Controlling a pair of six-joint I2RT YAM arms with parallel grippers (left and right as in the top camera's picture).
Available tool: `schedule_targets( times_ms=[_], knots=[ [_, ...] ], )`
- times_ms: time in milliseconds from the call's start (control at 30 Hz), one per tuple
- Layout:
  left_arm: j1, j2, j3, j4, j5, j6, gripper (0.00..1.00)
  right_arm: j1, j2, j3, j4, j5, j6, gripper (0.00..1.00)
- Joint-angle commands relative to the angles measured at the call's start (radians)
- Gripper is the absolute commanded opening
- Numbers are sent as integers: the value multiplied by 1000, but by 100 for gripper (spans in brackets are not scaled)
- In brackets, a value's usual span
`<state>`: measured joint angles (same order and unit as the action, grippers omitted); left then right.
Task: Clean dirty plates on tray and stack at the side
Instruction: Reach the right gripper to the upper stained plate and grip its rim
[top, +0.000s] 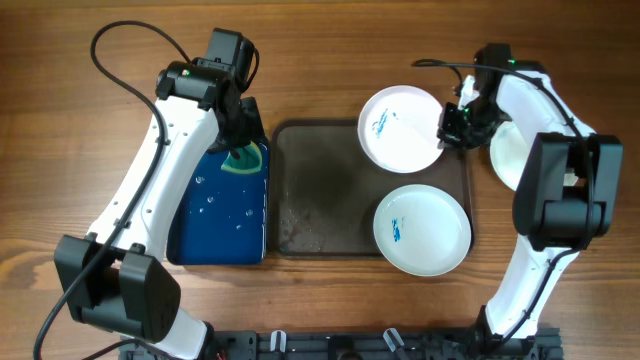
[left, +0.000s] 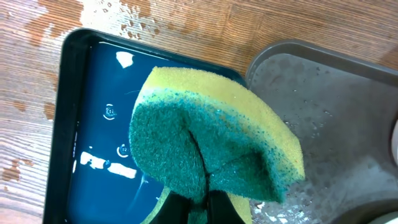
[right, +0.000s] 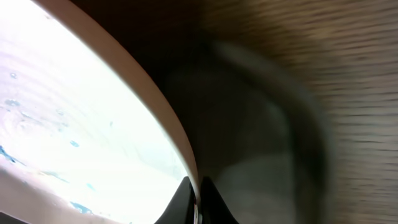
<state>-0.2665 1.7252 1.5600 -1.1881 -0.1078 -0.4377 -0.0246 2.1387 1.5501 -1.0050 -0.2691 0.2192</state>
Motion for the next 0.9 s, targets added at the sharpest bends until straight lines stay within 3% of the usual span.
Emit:
schedule_targets(
  times_ms=[0, 167, 367, 600, 867],
  knots=[
    [2, -3, 18, 4, -51, 15, 4, 87, 11, -21, -9, -1, -47, 5],
    [19, -3, 17, 4, -77, 15, 4, 227, 6, -21, -25, -1, -80, 5],
    [92, -1, 14, 2, -77, 16, 4, 345, 6, -21, -47, -4, 24, 5],
    [179, 37, -15, 16, -69, 16, 4, 378, 6, -21, -60, -13, 47, 5],
    [177, 95, -251, 170, -5, 42, 4, 378, 6, -21, -53, -13, 37, 5]
  ],
)
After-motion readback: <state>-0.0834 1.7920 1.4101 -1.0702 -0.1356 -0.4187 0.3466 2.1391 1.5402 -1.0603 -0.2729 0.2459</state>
